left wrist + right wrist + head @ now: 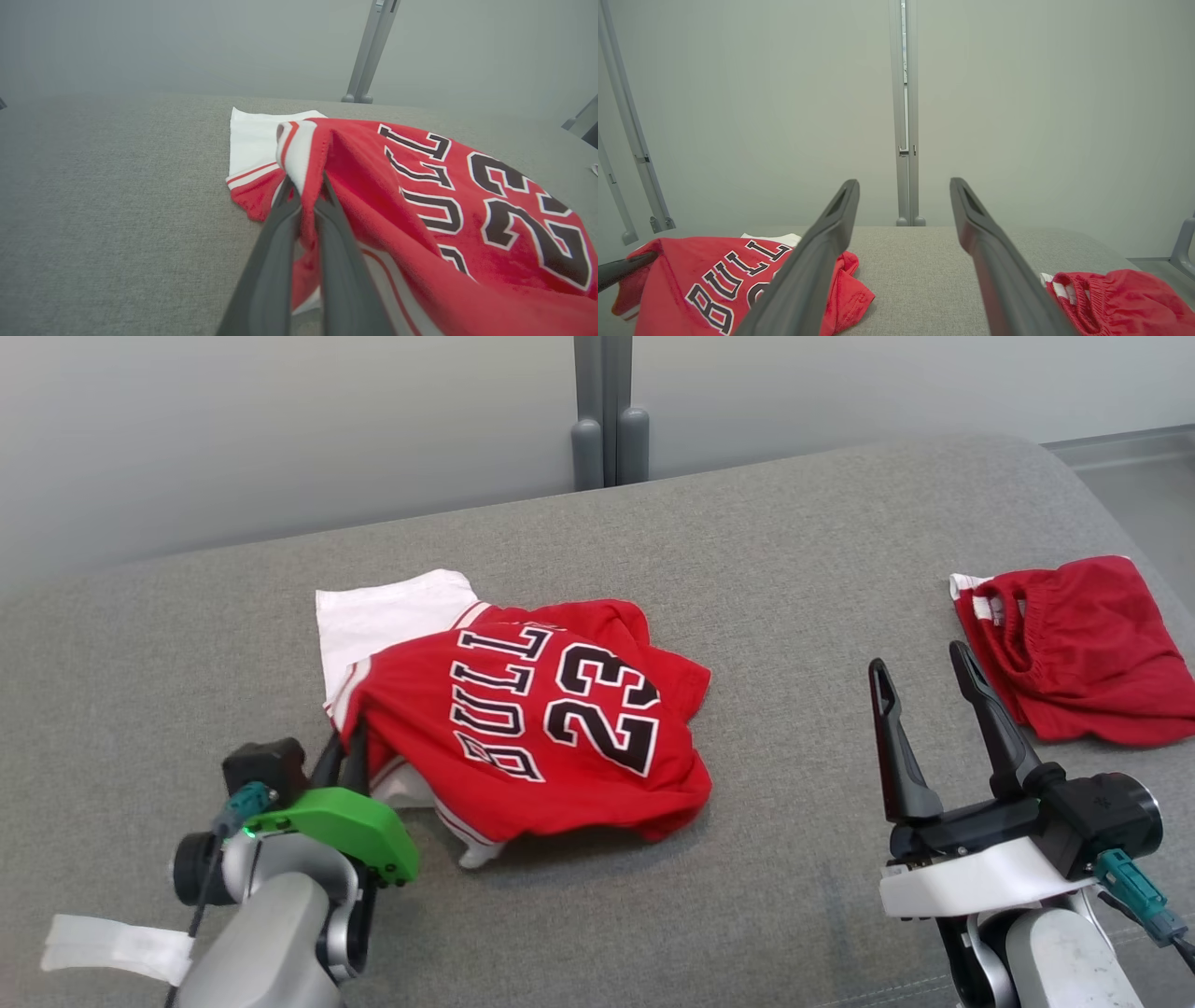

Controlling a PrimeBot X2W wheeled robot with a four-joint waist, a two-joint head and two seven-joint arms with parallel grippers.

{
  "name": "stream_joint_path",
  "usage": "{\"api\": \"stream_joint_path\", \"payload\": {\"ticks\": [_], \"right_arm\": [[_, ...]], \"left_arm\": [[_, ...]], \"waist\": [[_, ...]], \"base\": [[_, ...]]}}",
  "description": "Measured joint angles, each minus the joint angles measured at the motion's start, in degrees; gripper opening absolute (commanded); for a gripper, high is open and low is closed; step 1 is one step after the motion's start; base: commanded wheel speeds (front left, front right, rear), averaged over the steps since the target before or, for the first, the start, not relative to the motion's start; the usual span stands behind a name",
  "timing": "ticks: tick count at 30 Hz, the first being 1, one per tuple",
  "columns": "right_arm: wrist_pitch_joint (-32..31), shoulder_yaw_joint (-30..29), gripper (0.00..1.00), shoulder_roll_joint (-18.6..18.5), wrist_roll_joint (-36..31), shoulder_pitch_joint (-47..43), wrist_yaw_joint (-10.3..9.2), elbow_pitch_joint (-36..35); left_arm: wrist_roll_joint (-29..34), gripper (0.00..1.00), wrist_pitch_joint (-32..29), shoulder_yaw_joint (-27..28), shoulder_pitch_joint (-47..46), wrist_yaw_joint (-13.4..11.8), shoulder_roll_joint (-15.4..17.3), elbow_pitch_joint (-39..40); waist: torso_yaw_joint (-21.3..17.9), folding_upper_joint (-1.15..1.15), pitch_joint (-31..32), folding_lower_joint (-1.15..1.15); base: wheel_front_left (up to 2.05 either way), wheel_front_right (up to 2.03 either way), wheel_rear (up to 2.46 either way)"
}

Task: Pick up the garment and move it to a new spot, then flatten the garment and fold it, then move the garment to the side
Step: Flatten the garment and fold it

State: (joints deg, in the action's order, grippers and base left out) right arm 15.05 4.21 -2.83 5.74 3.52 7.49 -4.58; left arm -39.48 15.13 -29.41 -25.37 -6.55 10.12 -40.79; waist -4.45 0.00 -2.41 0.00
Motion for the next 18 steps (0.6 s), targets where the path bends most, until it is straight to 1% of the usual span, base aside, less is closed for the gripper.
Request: {"api": "stream_joint_path", "payload": {"ticks": [4, 8, 9, 10, 12, 13, 16, 18], "right_arm": [[0.0, 0.3, 1.0, 0.0, 0.1, 0.0, 0.0, 0.1], [0.0, 0.4, 1.0, 0.0, 0.1, 0.0, 0.0, 0.3], [0.0, 0.4, 1.0, 0.0, 0.2, 0.0, 0.0, 0.4], [0.0, 0.4, 1.0, 0.0, 0.2, 0.0, 0.0, 0.4], [0.0, 0.4, 1.0, 0.0, 0.3, 0.0, 0.0, 0.5], [0.0, 0.3, 1.0, 0.0, 0.3, 0.0, 0.0, 0.6], [0.0, 0.3, 1.0, 0.0, 0.3, 0.2, 0.0, 0.9], [0.0, 0.4, 1.0, 0.0, 0.3, 0.2, 0.0, 1.2]], "left_arm": [[2.3, 0.0, 0.0, 2.1, -1.1, -0.6, 3.1, 1.2], [2.9, 0.0, 0.0, 3.3, -2.3, -1.0, 5.8, 0.1], [3.0, 0.0, 0.0, 3.9, -2.7, -1.3, 7.4, -0.5], [3.0, 0.0, 0.0, 3.9, -2.7, -1.3, 7.4, -0.5], [3.0, 0.0, 0.0, 5.1, -3.3, -2.2, 9.1, -1.1], [3.2, 0.0, 0.0, 6.0, -4.2, -2.9, 10.8, -1.5], [3.2, 0.0, -0.1, 6.7, -5.2, -3.4, 12.2, -2.8], [3.3, 0.0, -0.7, 6.7, -5.7, -3.8, 12.4, -4.3]], "waist": [[0.0, 0.0, 0.0, 0.0], [-0.4, 0.0, -0.1, 0.0], [-0.6, 0.0, -0.3, 0.0], [-0.6, 0.0, -0.3, 0.0], [-0.9, 0.0, -0.5, 0.0], [-1.1, 0.0, -0.8, 0.0], [-1.3, 0.0, -1.1, 0.0], [-1.4, 0.0, -1.2, 0.0]], "base": [[0.0, 0.0, 0.0], [0.0, 0.0, 0.0], [0.0, 0.0, 0.0], [0.0, 0.0, 0.0], [0.0, 0.0, 0.0], [0.0, 0.0, 0.0], [0.0, 0.0, 0.0], [0.0, 0.0, 0.0]]}}
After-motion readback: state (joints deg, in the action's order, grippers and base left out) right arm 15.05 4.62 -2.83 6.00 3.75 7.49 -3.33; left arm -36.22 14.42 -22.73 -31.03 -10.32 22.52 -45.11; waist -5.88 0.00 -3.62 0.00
